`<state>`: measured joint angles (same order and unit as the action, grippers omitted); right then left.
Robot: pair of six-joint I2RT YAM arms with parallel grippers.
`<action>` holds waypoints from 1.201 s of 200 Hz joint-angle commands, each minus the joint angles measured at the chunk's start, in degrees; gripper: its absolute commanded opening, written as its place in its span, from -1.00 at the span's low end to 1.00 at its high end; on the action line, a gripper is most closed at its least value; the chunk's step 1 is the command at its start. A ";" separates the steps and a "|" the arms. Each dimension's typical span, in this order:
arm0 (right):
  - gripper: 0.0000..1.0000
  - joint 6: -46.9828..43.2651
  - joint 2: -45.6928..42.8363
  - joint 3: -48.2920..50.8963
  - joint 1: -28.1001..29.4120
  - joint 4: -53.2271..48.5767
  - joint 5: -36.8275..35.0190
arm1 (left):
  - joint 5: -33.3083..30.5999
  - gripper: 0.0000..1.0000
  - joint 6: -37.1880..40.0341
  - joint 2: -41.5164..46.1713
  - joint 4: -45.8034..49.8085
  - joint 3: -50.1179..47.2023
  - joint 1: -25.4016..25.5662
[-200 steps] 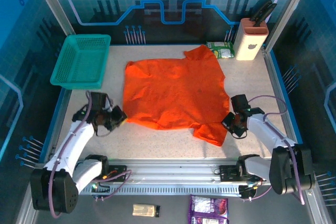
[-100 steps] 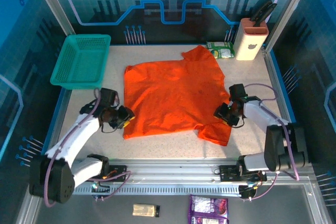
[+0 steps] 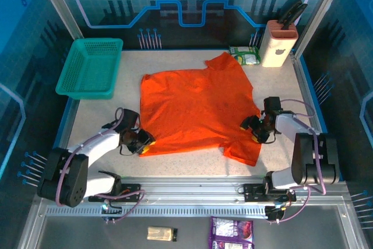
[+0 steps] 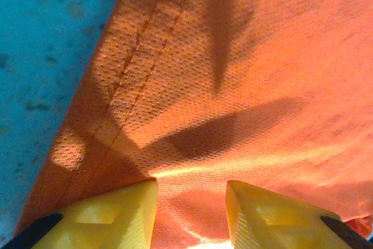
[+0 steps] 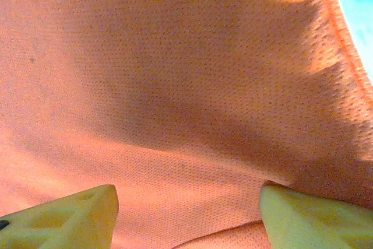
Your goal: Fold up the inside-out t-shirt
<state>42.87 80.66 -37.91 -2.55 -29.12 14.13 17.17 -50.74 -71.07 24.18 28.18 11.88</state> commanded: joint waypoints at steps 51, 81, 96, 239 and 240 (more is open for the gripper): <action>0.32 -6.82 -4.09 -6.66 -0.63 -3.50 3.69 | -4.95 -0.25 11.71 -6.56 12.43 23.05 -2.27; 0.26 -14.15 4.30 -13.77 0.14 -2.56 8.72 | -10.01 -0.26 21.59 -21.96 14.45 41.46 -3.48; 0.22 -16.45 8.54 -17.65 1.92 -4.15 8.47 | -15.12 -0.26 27.17 -31.01 18.62 54.15 -3.98; 0.16 -16.03 21.55 -35.93 24.94 -14.01 -1.39 | -17.39 -0.28 62.06 -78.45 39.43 115.25 -7.63; 0.16 -16.00 21.64 -35.97 25.08 -14.02 -1.39 | -17.54 -0.27 62.07 -78.53 39.39 115.25 -7.64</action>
<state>25.91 100.51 -71.16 19.75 -40.34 13.65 2.72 6.68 -150.74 64.16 144.86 4.25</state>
